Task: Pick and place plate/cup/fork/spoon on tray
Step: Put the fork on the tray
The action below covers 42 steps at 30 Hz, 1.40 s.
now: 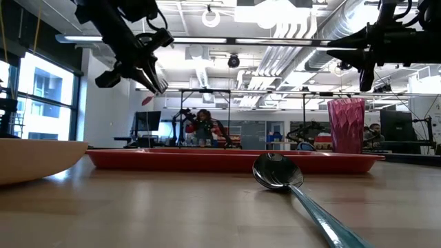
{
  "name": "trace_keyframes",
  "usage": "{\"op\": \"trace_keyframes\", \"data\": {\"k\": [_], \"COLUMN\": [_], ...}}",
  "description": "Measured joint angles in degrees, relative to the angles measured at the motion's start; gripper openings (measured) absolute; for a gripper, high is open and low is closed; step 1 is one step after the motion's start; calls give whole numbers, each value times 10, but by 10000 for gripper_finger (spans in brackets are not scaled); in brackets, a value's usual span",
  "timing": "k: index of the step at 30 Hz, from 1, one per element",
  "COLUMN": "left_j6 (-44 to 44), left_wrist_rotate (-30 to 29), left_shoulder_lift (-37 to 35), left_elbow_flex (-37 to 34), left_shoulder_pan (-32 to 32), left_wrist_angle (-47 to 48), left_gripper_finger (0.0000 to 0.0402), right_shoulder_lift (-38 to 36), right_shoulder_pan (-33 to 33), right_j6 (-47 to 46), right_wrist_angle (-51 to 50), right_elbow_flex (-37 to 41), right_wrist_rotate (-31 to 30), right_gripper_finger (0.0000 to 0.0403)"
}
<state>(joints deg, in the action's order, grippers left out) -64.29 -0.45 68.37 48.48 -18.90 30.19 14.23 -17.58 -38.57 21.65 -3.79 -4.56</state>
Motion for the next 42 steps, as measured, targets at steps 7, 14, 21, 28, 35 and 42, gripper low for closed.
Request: {"op": "trace_keyframes", "data": {"k": [7,14,21,28,35,42], "left_j6": [47,74,69,62,43,27], "left_wrist_rotate": [1,-30,-15,-13,-13,-13], "left_shoulder_lift": [38,81,154,214,245,282], "left_elbow_flex": [82,148,148,147,147,147], "left_shoulder_pan": [-11,-26,-21,-20,-18,-5], "left_wrist_angle": [78,158,159,159,158,161], "left_gripper_finger": [10,10,10,10,18,18], "right_shoulder_lift": [0,0,0,0,0,0], "right_shoulder_pan": [0,0,0,0,0,0], "right_j6": [0,-17,-21,-20,-20,-22], "right_wrist_angle": [-6,-36,-42,-43,-47,-47], "right_elbow_flex": [0,0,0,0,0,0], "right_wrist_rotate": [0,0,0,0,0,0], "right_gripper_finger": [67,67,67,67,67,67]}}
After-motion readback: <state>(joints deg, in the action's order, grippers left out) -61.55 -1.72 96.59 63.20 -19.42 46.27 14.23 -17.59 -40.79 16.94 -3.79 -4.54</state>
